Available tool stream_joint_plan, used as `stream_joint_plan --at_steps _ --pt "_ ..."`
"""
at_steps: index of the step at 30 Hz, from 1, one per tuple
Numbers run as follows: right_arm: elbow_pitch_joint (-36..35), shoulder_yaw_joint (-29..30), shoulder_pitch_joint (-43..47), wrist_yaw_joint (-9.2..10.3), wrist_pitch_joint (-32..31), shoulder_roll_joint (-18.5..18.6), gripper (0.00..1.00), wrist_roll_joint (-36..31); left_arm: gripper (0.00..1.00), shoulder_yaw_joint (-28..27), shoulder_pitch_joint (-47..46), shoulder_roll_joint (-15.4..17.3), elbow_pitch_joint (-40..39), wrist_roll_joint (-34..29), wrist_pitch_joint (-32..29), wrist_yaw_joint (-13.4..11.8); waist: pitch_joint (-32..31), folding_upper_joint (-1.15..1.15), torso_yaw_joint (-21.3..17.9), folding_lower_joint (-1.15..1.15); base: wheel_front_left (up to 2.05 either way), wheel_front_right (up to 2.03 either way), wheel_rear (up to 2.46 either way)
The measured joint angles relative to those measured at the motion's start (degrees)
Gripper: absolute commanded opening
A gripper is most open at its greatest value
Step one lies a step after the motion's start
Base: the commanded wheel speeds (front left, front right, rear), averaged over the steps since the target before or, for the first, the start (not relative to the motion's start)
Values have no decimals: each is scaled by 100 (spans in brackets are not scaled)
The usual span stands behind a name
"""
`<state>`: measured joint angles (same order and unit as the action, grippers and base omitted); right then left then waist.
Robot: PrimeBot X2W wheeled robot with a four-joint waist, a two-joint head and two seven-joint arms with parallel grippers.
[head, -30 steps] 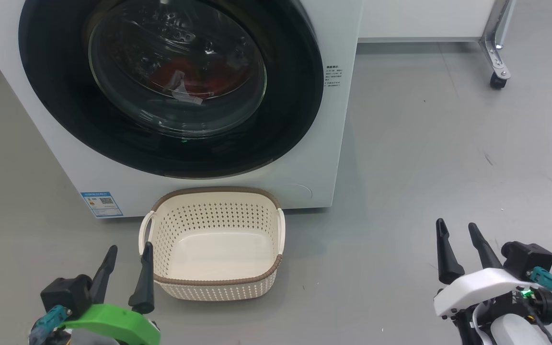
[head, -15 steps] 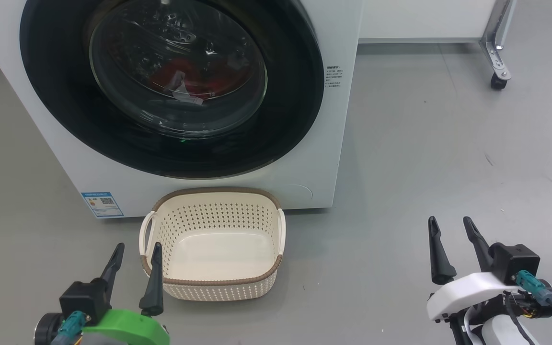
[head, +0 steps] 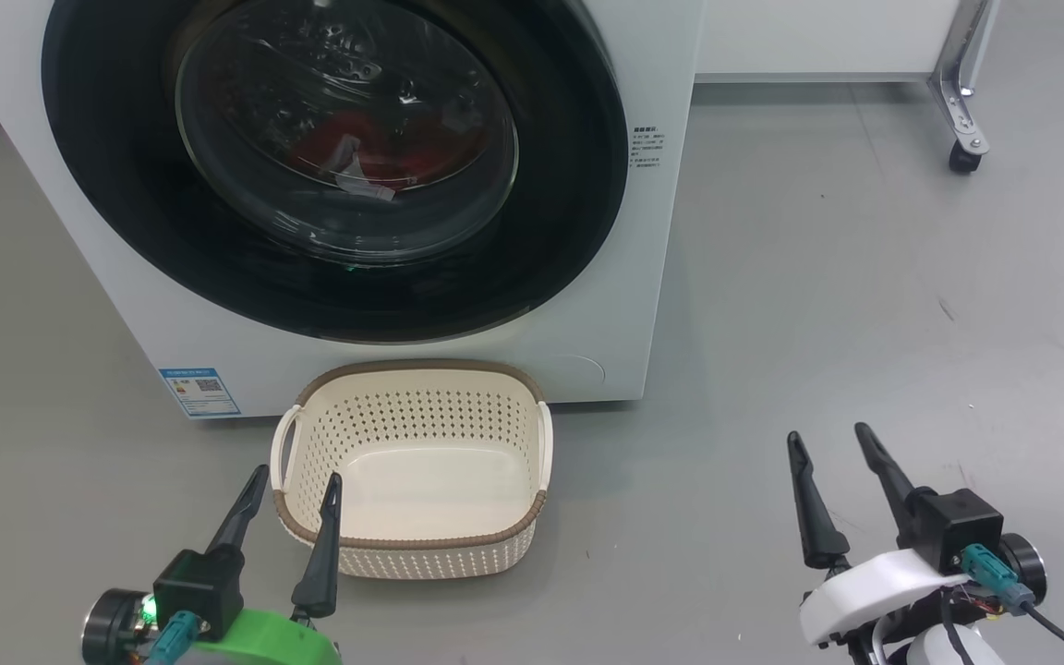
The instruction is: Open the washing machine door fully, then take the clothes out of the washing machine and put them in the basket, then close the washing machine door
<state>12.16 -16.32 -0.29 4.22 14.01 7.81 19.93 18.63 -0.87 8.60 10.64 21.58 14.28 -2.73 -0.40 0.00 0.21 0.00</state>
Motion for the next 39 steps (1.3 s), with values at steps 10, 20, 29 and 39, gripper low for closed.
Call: stream_joint_plan --at_steps 10,20,29,39 --pt "-8 190 119 5 0 -89 100 0 100 -46 10 -52 79 1 0 -8 8 0 25 0 0 0 0" --pt "-11 307 203 54 0 -168 100 -1 100 -189 75 -130 155 43 0 -56 18 0 45 0 0 0 0" --pt "-11 318 206 51 0 -199 100 -90 100 -192 75 -155 180 43 0 -56 18 0 47 0 0 0 0" --pt "-10 369 220 38 1 -229 0 -145 100 -202 75 -169 194 31 0 -55 24 0 46 0 0 0 0"
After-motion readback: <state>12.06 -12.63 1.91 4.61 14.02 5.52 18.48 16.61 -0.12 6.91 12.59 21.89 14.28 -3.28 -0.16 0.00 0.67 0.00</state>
